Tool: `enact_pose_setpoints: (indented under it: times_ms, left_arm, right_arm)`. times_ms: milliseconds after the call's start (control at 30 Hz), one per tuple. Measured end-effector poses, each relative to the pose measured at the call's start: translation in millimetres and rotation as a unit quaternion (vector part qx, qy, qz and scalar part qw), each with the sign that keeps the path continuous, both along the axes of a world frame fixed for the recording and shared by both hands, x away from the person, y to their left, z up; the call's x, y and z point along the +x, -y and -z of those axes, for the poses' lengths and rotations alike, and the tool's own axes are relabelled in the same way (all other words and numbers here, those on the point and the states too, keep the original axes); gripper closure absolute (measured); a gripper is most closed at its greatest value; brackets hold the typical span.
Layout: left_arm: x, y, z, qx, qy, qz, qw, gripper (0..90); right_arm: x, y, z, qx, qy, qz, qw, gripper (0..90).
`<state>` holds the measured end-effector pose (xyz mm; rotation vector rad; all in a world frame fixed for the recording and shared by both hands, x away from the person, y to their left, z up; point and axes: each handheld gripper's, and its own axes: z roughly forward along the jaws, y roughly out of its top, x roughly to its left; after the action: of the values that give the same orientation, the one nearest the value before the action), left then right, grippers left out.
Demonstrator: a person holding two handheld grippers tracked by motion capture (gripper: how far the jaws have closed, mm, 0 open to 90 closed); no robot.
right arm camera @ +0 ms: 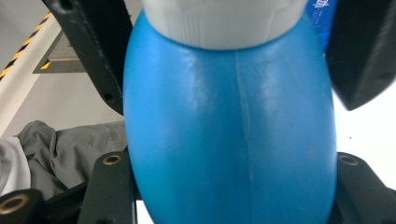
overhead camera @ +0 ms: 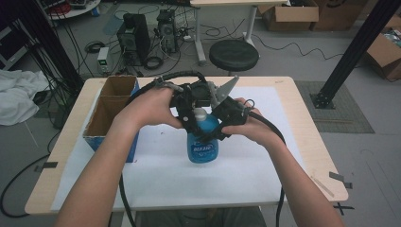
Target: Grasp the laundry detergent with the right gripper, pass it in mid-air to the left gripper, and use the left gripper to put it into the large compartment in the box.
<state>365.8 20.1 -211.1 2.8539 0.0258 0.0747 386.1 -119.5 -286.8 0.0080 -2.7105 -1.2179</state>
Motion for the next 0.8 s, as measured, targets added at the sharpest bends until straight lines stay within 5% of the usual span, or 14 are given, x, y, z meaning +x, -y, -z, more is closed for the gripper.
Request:
enact_pose_setpoints:
  times_ms: [800]
  left_arm:
    - [-2.3,-0.5,1.3,-0.002,0.003,0.003,1.0,36.7]
  right_arm:
    - [-1.9,-0.6,-1.6,-0.007,0.005,0.0,1.0,43.2]
